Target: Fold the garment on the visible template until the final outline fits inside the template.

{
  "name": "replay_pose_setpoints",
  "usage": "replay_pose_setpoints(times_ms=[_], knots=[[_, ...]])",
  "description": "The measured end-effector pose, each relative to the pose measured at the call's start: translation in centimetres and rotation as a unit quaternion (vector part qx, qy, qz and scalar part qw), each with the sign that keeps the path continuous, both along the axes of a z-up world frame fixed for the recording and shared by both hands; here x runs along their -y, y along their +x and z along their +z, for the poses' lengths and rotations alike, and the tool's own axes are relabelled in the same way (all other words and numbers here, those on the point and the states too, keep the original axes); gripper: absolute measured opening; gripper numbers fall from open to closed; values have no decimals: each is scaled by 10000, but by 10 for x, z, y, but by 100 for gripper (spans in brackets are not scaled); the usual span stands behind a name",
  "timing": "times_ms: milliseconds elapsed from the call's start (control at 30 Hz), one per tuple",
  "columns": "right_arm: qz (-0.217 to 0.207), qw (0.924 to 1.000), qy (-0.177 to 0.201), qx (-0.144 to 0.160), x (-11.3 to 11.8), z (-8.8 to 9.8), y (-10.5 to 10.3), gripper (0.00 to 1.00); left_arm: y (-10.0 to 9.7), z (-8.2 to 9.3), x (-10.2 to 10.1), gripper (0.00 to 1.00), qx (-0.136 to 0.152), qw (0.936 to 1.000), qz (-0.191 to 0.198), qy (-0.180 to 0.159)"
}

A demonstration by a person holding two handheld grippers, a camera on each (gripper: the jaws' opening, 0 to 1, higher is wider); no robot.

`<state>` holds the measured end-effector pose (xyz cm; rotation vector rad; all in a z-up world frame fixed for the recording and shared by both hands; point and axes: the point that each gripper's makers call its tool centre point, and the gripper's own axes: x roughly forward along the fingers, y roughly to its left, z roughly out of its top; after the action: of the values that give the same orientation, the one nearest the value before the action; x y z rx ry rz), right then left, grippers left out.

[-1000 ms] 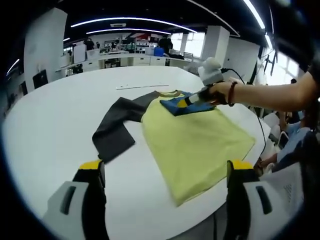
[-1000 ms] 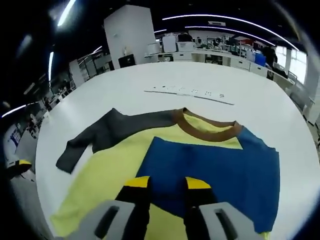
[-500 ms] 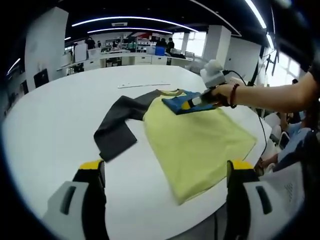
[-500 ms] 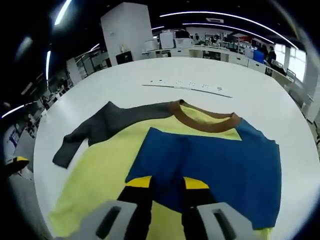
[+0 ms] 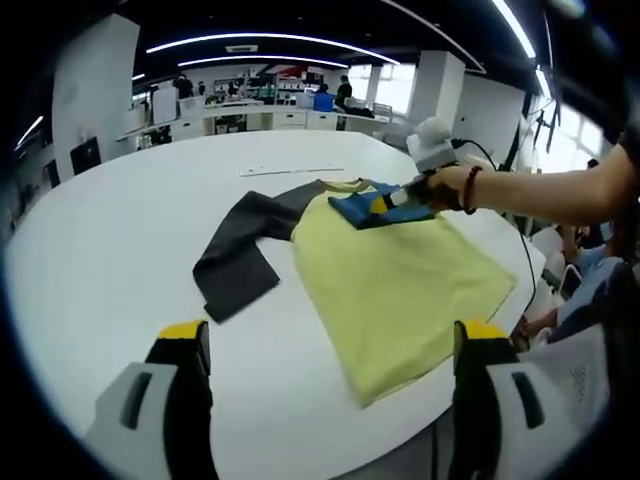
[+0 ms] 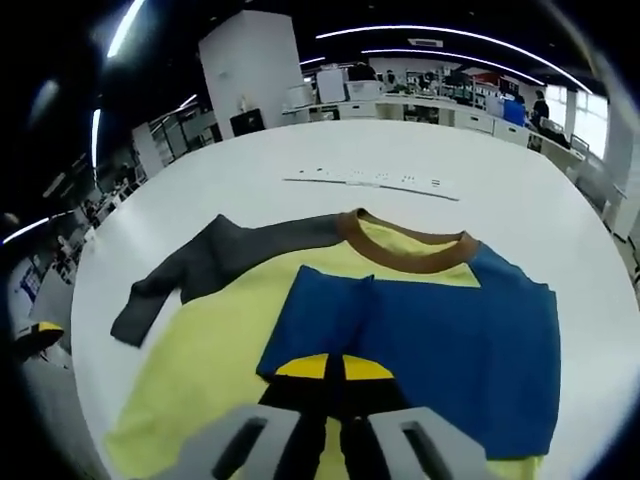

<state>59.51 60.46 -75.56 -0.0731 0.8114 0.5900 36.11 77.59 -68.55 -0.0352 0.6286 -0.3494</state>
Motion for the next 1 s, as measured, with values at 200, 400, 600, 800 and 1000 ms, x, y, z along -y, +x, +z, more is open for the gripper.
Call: replay_pose_setpoints(times_ms=[200,400,600,800,1000], knots=[[88,9996,241,140,-12,15,0,0,0,0,0,99,0,10000,-5,7],[323,9979,494,270,-33,29,-2,0,-2,0,-1,99,-4,10000,18,7],[515,9964,618,282,-52,32,-6,0,-5,0,-4,99,-3,10000,54,10],[707,9942,752,316,-69,34,-11,0,-8,-1,-8,99,-13,9999,145,-4],[868,9925,807,294,-83,34,-16,0,-10,-2,-12,99,-34,9998,199,-7]])
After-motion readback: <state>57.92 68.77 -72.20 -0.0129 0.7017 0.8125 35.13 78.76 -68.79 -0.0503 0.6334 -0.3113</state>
